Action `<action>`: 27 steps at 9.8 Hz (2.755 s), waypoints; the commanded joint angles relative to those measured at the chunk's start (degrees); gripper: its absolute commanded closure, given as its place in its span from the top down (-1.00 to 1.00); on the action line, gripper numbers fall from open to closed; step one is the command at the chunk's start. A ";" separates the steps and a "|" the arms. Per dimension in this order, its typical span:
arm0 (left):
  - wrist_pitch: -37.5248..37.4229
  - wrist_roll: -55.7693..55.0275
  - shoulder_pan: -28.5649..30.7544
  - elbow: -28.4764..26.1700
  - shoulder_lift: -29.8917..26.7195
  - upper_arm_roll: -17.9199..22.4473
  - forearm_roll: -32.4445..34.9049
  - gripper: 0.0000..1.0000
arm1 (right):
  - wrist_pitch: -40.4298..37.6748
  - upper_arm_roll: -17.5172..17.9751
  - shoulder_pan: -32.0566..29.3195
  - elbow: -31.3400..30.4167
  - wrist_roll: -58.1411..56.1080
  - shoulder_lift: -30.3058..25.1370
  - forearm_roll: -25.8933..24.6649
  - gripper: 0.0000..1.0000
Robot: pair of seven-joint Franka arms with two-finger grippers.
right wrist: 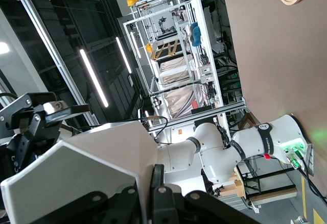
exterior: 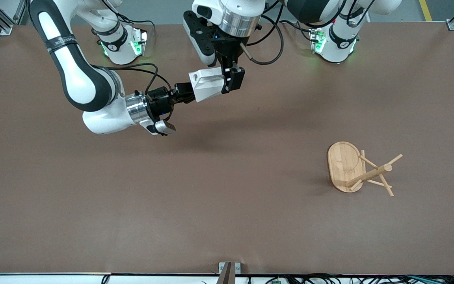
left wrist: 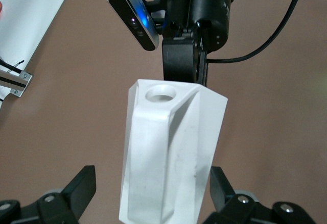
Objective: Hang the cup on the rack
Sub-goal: 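Grasp the white cup rim with the left gripper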
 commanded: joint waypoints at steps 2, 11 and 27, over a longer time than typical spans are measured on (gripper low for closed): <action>-0.68 1.94 -0.19 -1.04 1.42 -0.13 3.09 0.67 | -0.55 0.95 -0.82 -1.36 -1.28 -0.93 2.01 -0.99; -1.74 1.33 -0.01 -1.65 3.09 -0.31 3.37 0.67 | -0.89 0.95 -1.17 -1.27 -0.76 -0.93 2.01 -0.37; -5.08 1.42 0.34 -1.92 3.62 -0.31 3.37 -0.91 | -1.86 -4.66 -5.39 6.08 7.55 -1.10 -13.59 1.00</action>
